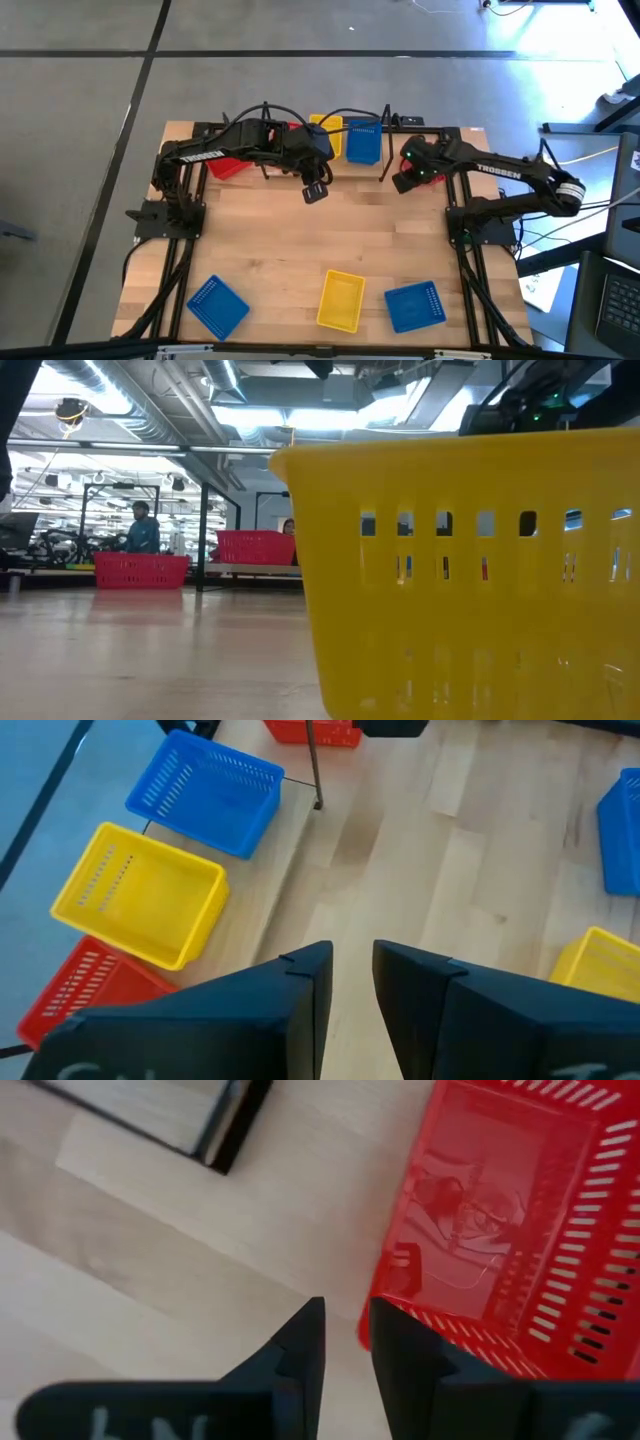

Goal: Stack baskets on shelf by color
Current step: Stack the right red bin on the red bin on the shelf

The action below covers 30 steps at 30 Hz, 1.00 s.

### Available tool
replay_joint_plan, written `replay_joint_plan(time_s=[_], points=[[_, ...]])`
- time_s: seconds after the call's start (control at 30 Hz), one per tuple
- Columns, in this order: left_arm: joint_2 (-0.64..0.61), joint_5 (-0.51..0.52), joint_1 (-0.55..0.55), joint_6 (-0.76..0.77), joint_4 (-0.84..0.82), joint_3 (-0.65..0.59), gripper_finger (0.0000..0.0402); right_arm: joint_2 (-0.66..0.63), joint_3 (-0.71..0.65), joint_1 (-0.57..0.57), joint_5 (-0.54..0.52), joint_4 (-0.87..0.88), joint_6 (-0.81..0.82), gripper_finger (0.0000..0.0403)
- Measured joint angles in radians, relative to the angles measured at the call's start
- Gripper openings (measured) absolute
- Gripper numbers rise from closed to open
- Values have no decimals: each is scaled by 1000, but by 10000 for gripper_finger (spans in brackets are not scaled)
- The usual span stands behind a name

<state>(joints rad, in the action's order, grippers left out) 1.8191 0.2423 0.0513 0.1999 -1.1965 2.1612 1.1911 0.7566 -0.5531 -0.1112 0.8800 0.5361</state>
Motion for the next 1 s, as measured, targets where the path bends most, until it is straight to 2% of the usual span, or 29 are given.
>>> replay_joint_plan(time_s=[0.43,0.67,1.0], points=[[0,0,0,0,0,0,67,111,0,-96,-1,-6,-72,79],[0,0,0,1,0,0,67,178,0,-123,3,-63,-102,79],[1,0,0,3,0,0,67,181,0,-124,7,-66,-152,79]])
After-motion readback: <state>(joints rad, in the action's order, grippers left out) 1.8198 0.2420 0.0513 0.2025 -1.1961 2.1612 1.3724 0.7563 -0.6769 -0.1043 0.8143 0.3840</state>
